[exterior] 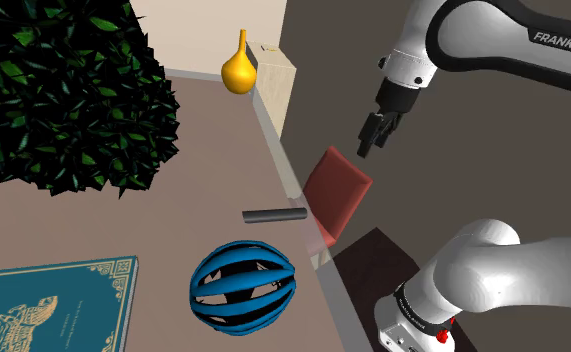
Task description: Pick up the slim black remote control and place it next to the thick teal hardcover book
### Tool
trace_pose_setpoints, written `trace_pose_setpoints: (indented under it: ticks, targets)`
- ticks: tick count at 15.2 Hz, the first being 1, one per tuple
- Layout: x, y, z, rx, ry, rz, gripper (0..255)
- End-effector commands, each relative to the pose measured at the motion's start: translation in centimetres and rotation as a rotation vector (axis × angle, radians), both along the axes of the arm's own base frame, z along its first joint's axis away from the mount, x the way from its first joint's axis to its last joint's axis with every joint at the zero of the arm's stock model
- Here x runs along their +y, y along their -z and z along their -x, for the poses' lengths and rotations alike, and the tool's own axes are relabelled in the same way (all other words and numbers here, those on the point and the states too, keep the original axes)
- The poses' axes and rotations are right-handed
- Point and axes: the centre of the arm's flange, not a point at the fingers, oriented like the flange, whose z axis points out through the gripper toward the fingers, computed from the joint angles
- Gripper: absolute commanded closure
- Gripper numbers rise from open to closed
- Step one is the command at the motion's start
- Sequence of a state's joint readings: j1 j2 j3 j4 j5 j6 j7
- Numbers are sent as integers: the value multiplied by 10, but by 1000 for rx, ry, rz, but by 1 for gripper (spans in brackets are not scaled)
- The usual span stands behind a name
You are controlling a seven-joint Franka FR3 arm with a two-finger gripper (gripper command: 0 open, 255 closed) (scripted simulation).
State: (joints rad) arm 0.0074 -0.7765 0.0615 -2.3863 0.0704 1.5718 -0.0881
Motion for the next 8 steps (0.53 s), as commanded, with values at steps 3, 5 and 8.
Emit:
trace_pose_setpoints:
  ticks: [3, 5, 8]
  targets:
    - [12, 19, -14, -9, -85, 6, 0]
    - [24, 39, -26, -19, -170, 12, 0]
    - [45, 68, -43, -33, -297, 21, 0]
